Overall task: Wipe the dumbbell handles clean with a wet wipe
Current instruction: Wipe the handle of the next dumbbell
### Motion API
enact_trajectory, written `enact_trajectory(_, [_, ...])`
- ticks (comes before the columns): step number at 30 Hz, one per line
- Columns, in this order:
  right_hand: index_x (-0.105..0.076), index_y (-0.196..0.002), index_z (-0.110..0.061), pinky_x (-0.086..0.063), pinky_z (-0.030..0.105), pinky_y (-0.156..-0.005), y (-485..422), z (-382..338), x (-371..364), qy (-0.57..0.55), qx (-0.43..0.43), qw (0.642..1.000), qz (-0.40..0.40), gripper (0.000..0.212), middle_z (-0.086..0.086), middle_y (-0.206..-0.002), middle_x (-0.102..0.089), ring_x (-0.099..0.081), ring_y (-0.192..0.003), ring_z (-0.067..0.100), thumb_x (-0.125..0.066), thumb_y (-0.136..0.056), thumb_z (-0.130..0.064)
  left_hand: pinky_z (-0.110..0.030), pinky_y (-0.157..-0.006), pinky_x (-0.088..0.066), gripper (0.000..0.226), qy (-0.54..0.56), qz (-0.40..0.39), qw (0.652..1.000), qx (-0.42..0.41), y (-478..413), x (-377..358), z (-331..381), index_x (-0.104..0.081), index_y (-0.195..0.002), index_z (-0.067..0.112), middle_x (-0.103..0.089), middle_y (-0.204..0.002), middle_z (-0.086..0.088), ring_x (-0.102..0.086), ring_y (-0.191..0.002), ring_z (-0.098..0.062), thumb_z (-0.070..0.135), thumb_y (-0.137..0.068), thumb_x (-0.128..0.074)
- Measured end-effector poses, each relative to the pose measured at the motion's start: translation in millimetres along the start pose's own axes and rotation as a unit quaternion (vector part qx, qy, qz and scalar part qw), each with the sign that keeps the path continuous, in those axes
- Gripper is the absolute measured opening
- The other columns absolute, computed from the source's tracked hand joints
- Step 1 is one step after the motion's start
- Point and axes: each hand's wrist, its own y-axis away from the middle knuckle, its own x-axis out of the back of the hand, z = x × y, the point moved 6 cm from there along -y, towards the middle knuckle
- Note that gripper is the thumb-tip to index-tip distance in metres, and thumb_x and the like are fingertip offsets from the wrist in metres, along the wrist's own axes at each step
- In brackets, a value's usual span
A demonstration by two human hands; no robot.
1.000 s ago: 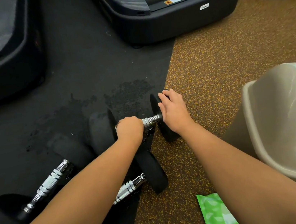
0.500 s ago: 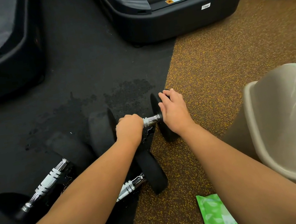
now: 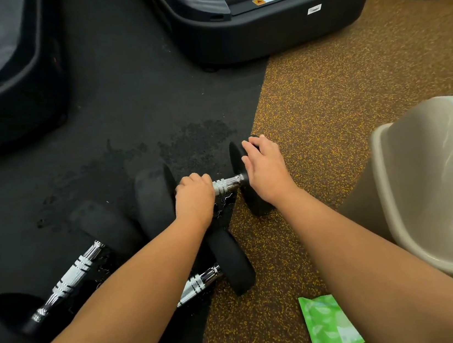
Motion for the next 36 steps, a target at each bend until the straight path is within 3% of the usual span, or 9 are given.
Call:
enact_trajectory(7, [-0.05, -0.13, -0.001, -0.032, 0.047, -0.108, -1.3, -1.1, 1.3, 0.003, -0.003, 1.0, -0.013, 0.039, 0.018, -0.134, -0.047, -0.036, -0.129, 0.037, -0.047, -0.096, -0.02, -0.037, -0.077, -0.049, 0.03, -0.007, -0.006, 1.0, -0.006, -4.9, 2.4, -2.7, -0.043, -0.11, 0.006, -0.057, -0.111, -0.017, -0.058, -0.1, -0.033, 0.003, -0.084, -0.056])
enact_trajectory(14, [-0.05, -0.13, -0.002, -0.032, 0.045, -0.107, -1.4, -1.8, 2.5, 0.01, -0.001, 1.0, -0.009, 0.039, 0.018, -0.132, -0.048, -0.038, -0.128, 0.035, -0.047, -0.096, -0.02, -0.038, -0.072, -0.047, 0.039, 0.062, -0.036, 0.996, -0.046, -14.8, 5.2, -4.3, -0.041, -0.113, 0.007, -0.058, -0.11, -0.015, -0.059, -0.102, -0.033, 0.001, -0.08, -0.062])
enact_trajectory(21, [-0.051, -0.129, -0.002, -0.031, 0.044, -0.108, -1.9, -1.8, 2.3, 0.011, -0.002, 1.0, -0.012, 0.039, 0.017, -0.132, -0.048, -0.038, -0.127, 0.035, -0.047, -0.096, -0.021, -0.039, -0.083, -0.049, 0.031, 0.15, -0.109, 0.983, 0.008, -30.5, 7.9, -13.2, -0.051, -0.115, 0.004, -0.056, -0.118, -0.017, -0.057, -0.108, -0.036, 0.008, -0.085, -0.058])
enact_trajectory(28, [-0.051, -0.129, -0.001, -0.033, 0.046, -0.107, -1.3, -1.0, 1.6, 0.005, -0.003, 1.0, -0.011, 0.039, 0.017, -0.13, -0.049, -0.04, -0.125, 0.035, -0.047, -0.096, -0.022, -0.031, -0.067, -0.047, 0.019, 0.247, -0.114, 0.959, 0.077, -44.6, -2.0, -17.9, -0.063, -0.097, 0.006, -0.063, -0.107, -0.016, -0.059, -0.09, -0.031, 0.008, -0.086, -0.047])
enact_trajectory(32, [-0.054, -0.125, -0.001, -0.036, 0.049, -0.104, -0.8, -1.1, 0.6, -0.013, -0.012, 1.0, -0.004, 0.039, 0.019, -0.126, -0.052, -0.042, -0.122, 0.038, -0.045, -0.094, -0.023, -0.032, -0.077, -0.045, 0.031, 0.26, -0.184, 0.946, 0.062, -49.8, -8.0, -8.3, -0.062, -0.11, 0.005, -0.06, -0.119, -0.014, -0.058, -0.102, -0.032, 0.018, -0.092, -0.04])
enact_trajectory(36, [-0.053, -0.126, 0.0, -0.035, 0.048, -0.104, -0.9, -1.0, 1.1, -0.009, -0.007, 1.0, -0.007, 0.037, 0.02, -0.127, -0.051, -0.04, -0.124, 0.038, -0.05, -0.094, -0.019, -0.034, -0.087, -0.043, 0.036, 0.304, -0.206, 0.93, 0.034, -54.7, -3.5, 9.7, -0.054, -0.125, 0.001, -0.056, -0.128, -0.016, -0.054, -0.109, -0.029, 0.015, -0.096, -0.037])
